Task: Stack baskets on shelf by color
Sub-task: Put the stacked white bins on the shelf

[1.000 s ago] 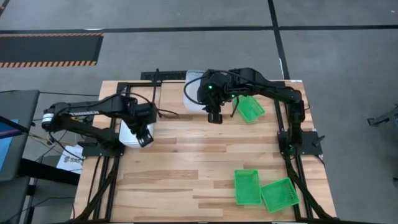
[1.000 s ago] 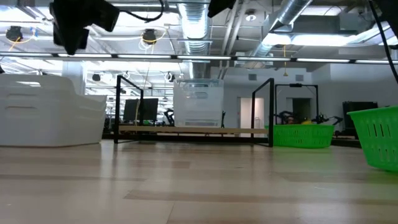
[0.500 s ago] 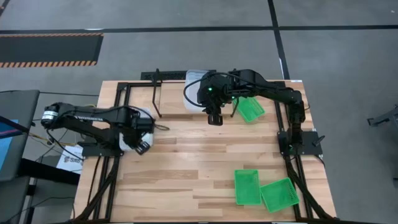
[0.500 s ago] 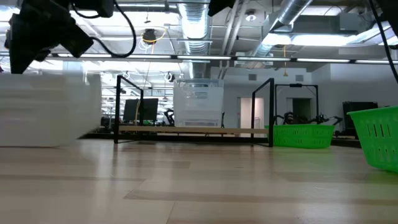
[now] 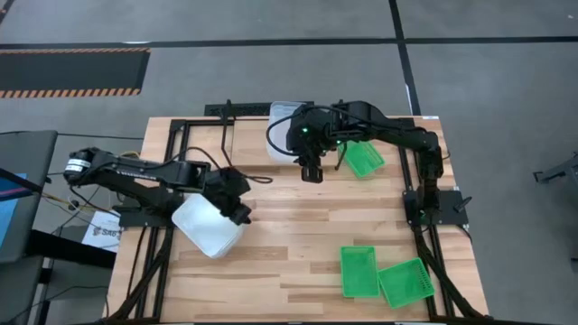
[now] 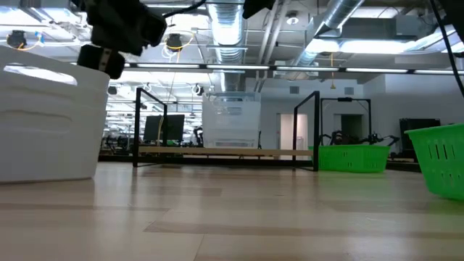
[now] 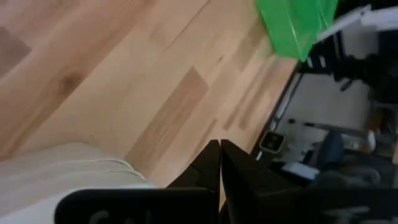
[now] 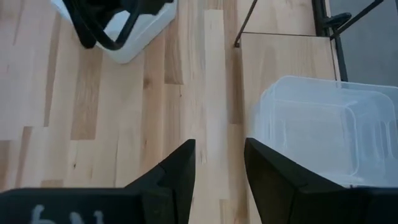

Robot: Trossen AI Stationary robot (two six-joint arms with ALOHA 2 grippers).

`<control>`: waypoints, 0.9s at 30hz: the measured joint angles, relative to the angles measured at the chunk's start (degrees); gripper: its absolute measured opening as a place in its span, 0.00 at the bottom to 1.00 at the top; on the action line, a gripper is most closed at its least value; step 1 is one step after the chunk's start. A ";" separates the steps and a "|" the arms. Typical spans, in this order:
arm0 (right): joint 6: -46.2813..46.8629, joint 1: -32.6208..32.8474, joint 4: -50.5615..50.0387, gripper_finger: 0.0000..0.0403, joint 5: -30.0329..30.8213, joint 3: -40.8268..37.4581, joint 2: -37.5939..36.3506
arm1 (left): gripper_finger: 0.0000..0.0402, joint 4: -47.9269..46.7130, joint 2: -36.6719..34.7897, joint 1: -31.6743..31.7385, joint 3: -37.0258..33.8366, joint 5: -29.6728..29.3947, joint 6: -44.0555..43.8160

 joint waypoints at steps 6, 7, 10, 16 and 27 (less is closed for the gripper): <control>-2.73 0.69 1.58 0.40 -5.81 0.00 0.00 | 0.00 -10.59 -2.81 2.40 7.05 5.63 3.71; -3.25 0.95 1.99 0.40 -7.07 0.00 0.04 | 0.00 -13.46 -3.74 2.04 9.01 5.18 3.64; -4.83 2.07 6.02 0.40 -10.20 0.09 1.63 | 0.00 -19.84 -7.62 -0.27 15.00 0.96 1.56; -10.40 6.60 16.44 0.48 -11.04 0.03 7.50 | 0.00 -21.15 -15.21 -6.81 24.40 -17.91 -4.93; -19.29 14.89 38.38 0.76 -11.33 -0.01 21.94 | 0.18 -22.69 -22.56 -10.48 28.24 -33.49 -1.71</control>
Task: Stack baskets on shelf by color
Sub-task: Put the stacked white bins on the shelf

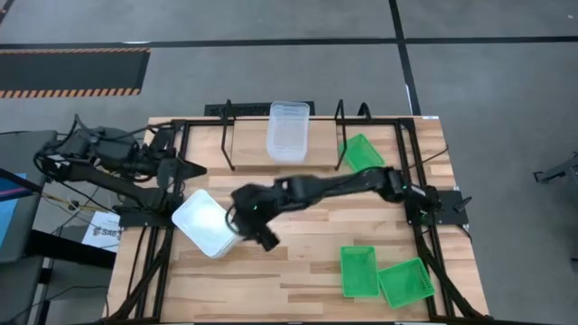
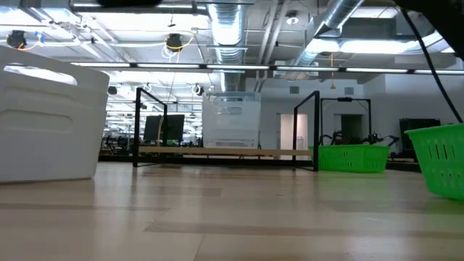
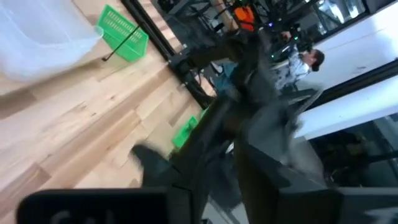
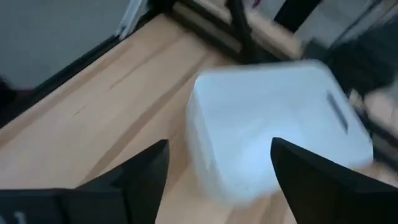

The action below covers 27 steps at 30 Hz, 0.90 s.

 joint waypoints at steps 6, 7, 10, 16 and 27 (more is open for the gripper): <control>-7.63 2.09 8.19 0.77 4.02 0.04 5.08 | 0.27 -0.02 -1.03 -0.02 -0.02 0.97 -0.90; -8.61 2.37 10.18 0.77 4.87 0.11 5.99 | 0.28 -0.01 -1.06 0.00 -0.02 1.18 -0.95; -9.44 2.62 10.36 0.77 6.97 0.09 8.23 | 0.30 -0.26 -1.06 0.00 -0.02 1.20 -0.99; -9.46 1.89 6.87 0.77 8.90 0.04 11.07 | 0.30 -1.82 -1.04 0.00 -0.02 1.22 -0.53; -10.23 1.26 -6.29 0.70 13.14 0.01 12.13 | 0.30 -2.58 -1.08 0.00 -0.03 2.63 -1.46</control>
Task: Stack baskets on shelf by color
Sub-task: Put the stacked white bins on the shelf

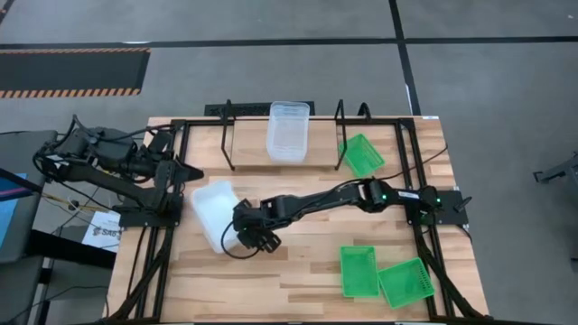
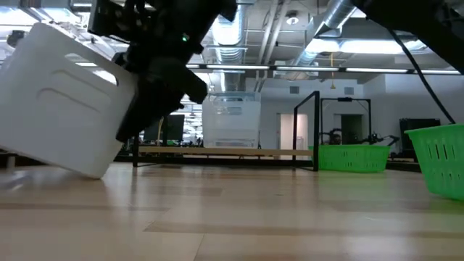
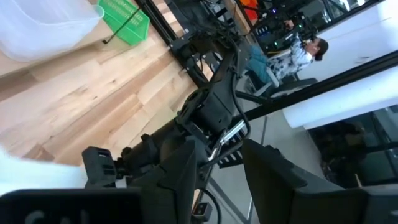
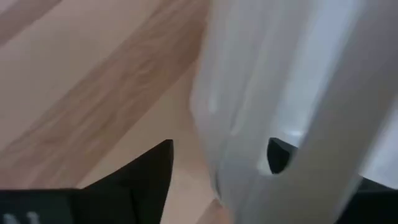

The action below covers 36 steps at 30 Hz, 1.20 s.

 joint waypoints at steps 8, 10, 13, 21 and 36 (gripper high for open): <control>3.87 1.89 -1.01 0.39 0.21 0.02 -0.13 | 0.30 0.00 0.00 0.00 -0.02 0.35 0.00; 4.23 2.44 -0.99 0.25 0.21 0.02 -0.13 | 0.30 0.00 0.00 0.00 -0.02 0.26 0.10; 7.17 2.93 -1.91 0.07 -0.29 0.02 -0.13 | 0.30 0.00 0.00 0.00 -0.02 0.01 0.41; 5.74 5.89 -10.04 0.07 -1.94 1.01 -4.58 | 0.30 0.00 0.00 0.00 -0.04 -0.01 0.98; -9.12 -10.13 -7.74 0.07 4.90 1.05 -23.19 | 0.30 0.04 0.00 0.00 -0.04 -4.68 3.53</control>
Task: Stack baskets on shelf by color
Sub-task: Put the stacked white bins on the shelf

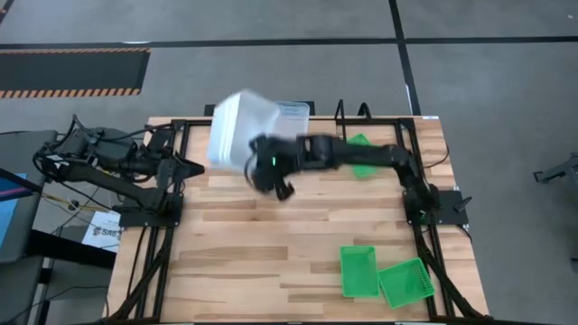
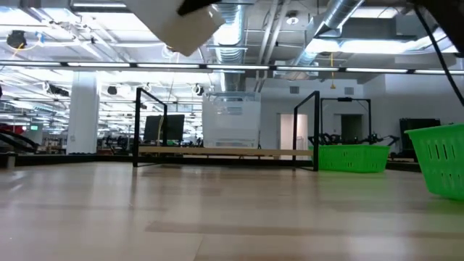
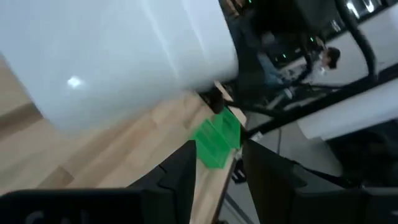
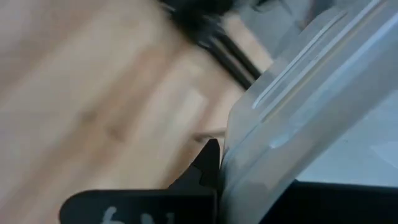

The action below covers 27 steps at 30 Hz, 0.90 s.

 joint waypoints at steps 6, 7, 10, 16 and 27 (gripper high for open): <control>-5.25 -7.99 1.63 0.07 -1.42 0.01 2.75 | 0.30 0.01 0.01 0.00 0.00 -5.87 0.01; -5.82 -8.99 0.38 0.07 -2.21 -0.18 3.06 | 0.30 -0.02 0.02 0.00 0.00 -6.92 0.02; -7.25 -11.59 1.95 0.07 -4.31 0.03 4.00 | 0.30 0.00 0.00 0.00 0.00 -10.22 0.03; -10.44 -14.61 1.33 0.07 -5.91 -0.02 5.90 | 0.30 -0.07 0.02 0.02 0.00 -13.39 0.00; -10.05 -15.09 -1.73 0.07 -6.79 -0.03 10.11 | 0.30 -0.75 0.02 0.02 0.00 -14.00 0.01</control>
